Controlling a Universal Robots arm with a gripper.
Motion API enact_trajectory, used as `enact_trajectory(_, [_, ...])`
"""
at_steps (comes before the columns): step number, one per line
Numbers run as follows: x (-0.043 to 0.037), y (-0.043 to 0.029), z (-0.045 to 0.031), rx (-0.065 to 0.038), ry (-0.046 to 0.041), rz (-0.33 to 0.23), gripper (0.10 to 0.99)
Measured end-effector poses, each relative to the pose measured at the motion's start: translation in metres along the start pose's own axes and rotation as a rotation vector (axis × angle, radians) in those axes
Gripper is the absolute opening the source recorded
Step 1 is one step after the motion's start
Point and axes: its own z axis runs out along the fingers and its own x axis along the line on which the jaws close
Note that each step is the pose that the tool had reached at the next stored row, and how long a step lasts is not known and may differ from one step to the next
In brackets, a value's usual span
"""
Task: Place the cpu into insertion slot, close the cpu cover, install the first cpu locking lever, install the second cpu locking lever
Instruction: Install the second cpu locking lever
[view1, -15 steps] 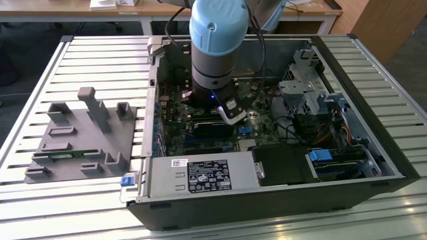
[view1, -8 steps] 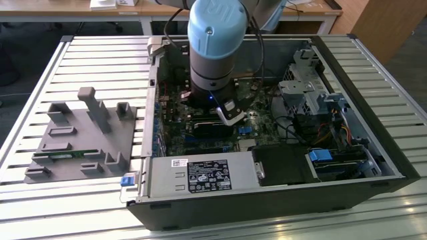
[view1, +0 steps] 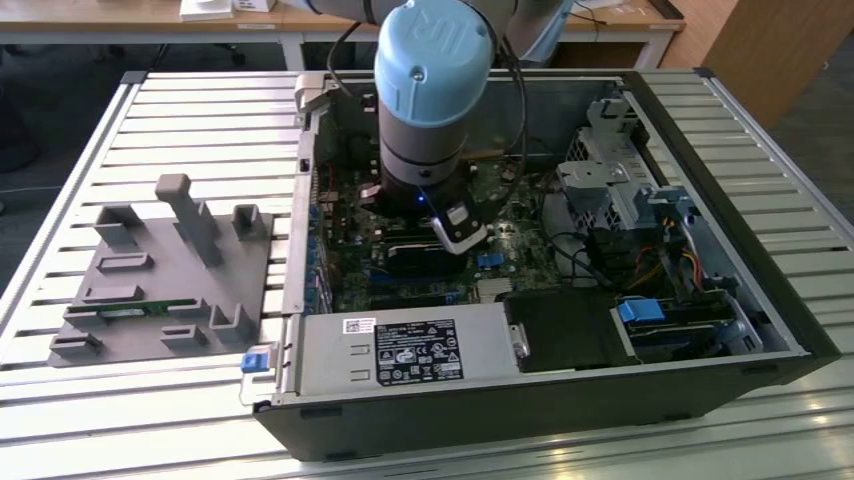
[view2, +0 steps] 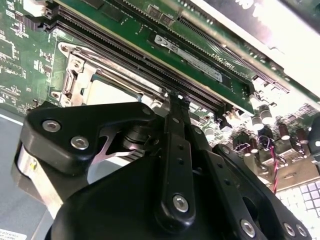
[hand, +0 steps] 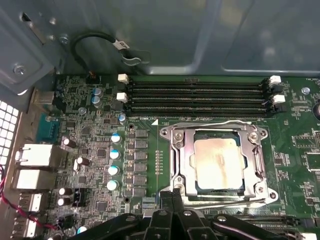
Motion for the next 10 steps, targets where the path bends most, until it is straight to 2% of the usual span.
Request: enact_trajectory(10, [0.0005, 0.0003, 0.0050, -0.022, 0.0003, 0.000, 0.106])
